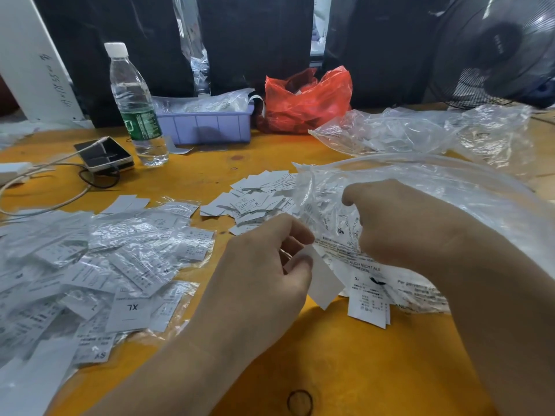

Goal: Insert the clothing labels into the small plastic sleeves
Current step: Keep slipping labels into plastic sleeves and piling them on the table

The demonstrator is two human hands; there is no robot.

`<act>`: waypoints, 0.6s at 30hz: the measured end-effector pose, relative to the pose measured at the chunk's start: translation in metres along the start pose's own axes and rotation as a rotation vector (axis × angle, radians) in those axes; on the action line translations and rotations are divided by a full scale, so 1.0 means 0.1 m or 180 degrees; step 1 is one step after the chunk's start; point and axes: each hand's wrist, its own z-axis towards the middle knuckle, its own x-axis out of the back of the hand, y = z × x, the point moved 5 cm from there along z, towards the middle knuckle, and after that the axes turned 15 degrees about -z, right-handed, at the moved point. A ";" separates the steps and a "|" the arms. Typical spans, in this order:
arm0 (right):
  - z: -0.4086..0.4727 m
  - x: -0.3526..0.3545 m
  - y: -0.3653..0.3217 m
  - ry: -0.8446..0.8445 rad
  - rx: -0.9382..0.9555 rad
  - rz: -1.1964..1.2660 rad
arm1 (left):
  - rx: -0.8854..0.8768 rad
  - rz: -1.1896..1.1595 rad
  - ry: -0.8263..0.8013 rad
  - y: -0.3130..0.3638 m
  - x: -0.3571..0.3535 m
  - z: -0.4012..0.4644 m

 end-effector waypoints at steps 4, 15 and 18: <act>0.03 0.03 0.00 0.0359 0.0063 0.0263 | 0.0017 -0.0009 0.0010 -0.02 0.00 0.00; 0.06 0.19 -0.17 0.0547 0.0968 0.3622 | 0.0088 -0.0227 0.0400 -0.04 0.16 0.07; 0.06 0.14 -0.26 0.0310 0.1048 0.4075 | 0.0166 -0.0499 0.0411 -0.03 0.19 0.09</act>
